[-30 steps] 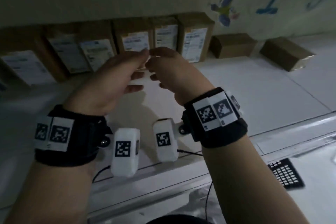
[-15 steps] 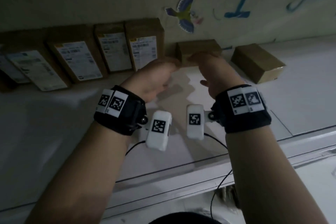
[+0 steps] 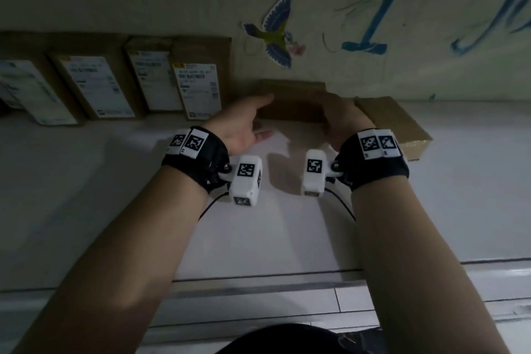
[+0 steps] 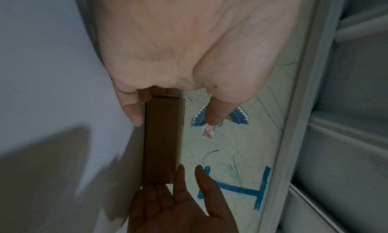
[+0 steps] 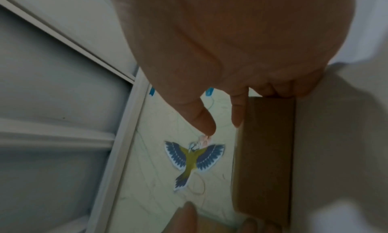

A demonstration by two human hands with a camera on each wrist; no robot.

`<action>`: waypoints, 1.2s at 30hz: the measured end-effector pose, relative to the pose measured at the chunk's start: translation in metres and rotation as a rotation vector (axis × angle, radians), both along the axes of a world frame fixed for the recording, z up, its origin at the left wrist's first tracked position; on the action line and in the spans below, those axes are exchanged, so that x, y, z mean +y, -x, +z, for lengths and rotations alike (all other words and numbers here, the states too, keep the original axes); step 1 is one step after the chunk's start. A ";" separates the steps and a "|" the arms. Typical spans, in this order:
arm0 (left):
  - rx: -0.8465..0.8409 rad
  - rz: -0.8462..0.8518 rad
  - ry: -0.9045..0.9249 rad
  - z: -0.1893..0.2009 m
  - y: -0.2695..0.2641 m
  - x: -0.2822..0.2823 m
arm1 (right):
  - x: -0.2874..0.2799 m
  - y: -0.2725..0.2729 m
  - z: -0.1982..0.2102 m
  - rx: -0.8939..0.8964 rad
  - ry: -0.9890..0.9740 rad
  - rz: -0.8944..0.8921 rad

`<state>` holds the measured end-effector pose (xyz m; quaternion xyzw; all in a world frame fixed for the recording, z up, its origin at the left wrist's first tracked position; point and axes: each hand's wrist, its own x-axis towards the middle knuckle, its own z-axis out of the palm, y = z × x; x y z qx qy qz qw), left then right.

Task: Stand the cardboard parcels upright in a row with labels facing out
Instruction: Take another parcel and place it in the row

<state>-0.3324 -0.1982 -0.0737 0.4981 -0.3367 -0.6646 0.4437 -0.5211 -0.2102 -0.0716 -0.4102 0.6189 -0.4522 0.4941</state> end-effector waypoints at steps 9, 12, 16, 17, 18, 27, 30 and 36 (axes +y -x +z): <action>0.045 0.008 0.114 -0.011 -0.014 0.005 | 0.013 -0.009 0.007 0.210 0.061 -0.015; -0.093 0.069 0.233 -0.008 -0.008 0.008 | 0.016 -0.008 -0.001 0.254 0.121 0.007; -0.377 0.108 0.443 -0.009 0.001 0.007 | 0.012 -0.007 -0.013 0.145 0.183 -0.001; -0.393 0.108 0.486 -0.009 0.001 0.006 | 0.009 -0.006 -0.014 0.151 0.173 0.003; -0.393 0.103 0.523 -0.009 0.001 0.005 | 0.007 -0.004 -0.012 0.162 0.157 0.010; -0.301 0.079 0.727 -0.002 -0.003 0.014 | 0.012 -0.014 -0.010 -0.002 0.303 -0.039; -0.264 0.104 0.744 -0.001 -0.006 0.015 | 0.015 -0.015 -0.008 -0.069 0.251 -0.011; -0.179 0.108 0.743 0.003 -0.006 0.021 | 0.024 -0.023 -0.001 -0.274 0.181 -0.018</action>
